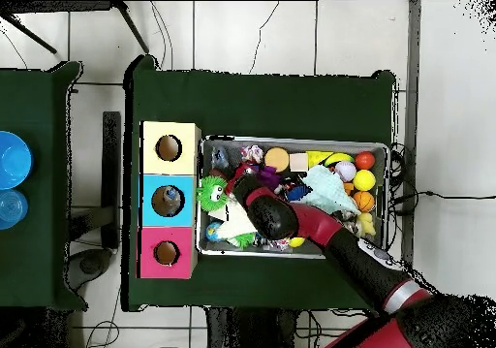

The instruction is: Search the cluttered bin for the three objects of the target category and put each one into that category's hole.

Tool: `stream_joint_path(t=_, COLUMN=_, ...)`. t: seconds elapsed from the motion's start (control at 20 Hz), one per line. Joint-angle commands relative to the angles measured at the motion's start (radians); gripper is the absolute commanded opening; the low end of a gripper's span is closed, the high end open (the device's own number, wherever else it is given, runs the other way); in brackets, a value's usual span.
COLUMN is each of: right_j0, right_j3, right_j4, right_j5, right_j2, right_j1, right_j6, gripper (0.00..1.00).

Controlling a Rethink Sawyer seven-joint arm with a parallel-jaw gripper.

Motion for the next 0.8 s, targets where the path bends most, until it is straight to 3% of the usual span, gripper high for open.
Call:
stream_joint_path(t=0.05, right_j0=-0.003, right_j3=0.008, right_j4=-0.010, right_j5=0.115, right_j2=0.032, right_j1=-0.020, right_j6=0.169, gripper=0.00)
stream_joint_path(t=0.45, right_j0=-0.190, right_j3=0.169, right_j4=0.061, right_j5=0.324, right_j2=0.163, right_j1=-0.171, right_j6=0.112, gripper=0.00)
stream_joint_path(t=0.8, right_j0=-0.247, right_j3=0.268, right_j4=0.113, right_j5=0.420, right_j2=0.238, right_j1=-0.353, right_j6=0.160, gripper=0.00)
